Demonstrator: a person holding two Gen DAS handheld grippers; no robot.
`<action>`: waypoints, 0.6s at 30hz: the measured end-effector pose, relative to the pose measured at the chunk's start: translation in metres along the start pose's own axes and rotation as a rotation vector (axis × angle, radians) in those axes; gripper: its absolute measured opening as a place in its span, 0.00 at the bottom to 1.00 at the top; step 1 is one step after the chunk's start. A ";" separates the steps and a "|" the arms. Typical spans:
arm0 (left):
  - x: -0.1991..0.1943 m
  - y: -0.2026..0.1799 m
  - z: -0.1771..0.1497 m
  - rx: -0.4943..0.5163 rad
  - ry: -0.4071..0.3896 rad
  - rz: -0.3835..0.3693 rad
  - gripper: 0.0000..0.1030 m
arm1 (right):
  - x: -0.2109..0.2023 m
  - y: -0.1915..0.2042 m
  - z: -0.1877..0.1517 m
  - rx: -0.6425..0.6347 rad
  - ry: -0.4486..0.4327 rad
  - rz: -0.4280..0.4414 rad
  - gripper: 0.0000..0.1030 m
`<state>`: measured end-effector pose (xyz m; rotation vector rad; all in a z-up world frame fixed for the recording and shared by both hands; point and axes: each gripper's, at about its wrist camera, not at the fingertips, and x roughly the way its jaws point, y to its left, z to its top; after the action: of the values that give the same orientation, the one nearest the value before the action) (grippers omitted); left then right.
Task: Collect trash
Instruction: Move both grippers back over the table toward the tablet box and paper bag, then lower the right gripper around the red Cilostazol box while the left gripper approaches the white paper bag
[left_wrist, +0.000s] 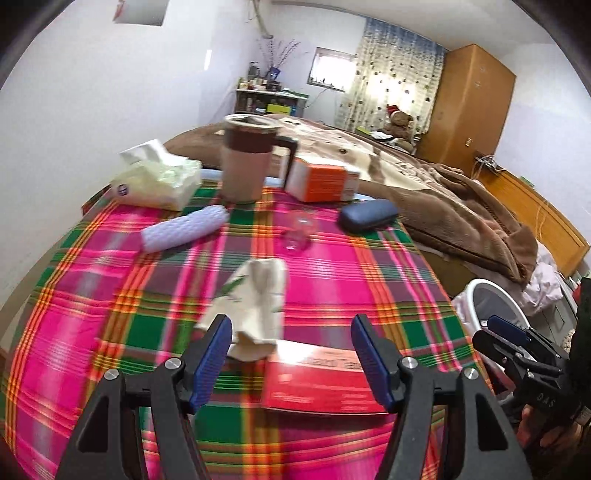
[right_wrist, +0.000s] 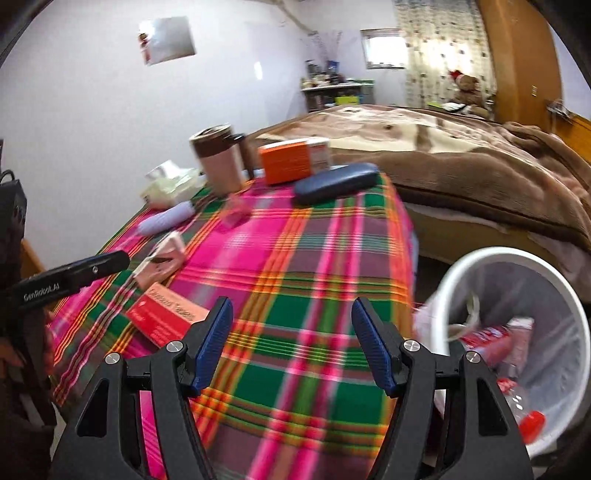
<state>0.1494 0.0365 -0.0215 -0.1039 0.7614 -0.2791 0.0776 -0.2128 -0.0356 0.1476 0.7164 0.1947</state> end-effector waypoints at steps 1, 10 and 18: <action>0.000 0.006 0.000 -0.001 0.004 0.002 0.65 | 0.003 0.005 0.000 -0.007 0.007 0.012 0.67; 0.006 0.057 0.003 -0.059 0.034 -0.001 0.67 | 0.033 0.050 -0.004 -0.124 0.083 0.120 0.71; 0.021 0.076 0.010 -0.072 0.075 -0.071 0.68 | 0.055 0.083 -0.011 -0.247 0.137 0.206 0.76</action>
<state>0.1868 0.1036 -0.0433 -0.1895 0.8437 -0.3243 0.1006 -0.1191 -0.0627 -0.0284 0.8066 0.4917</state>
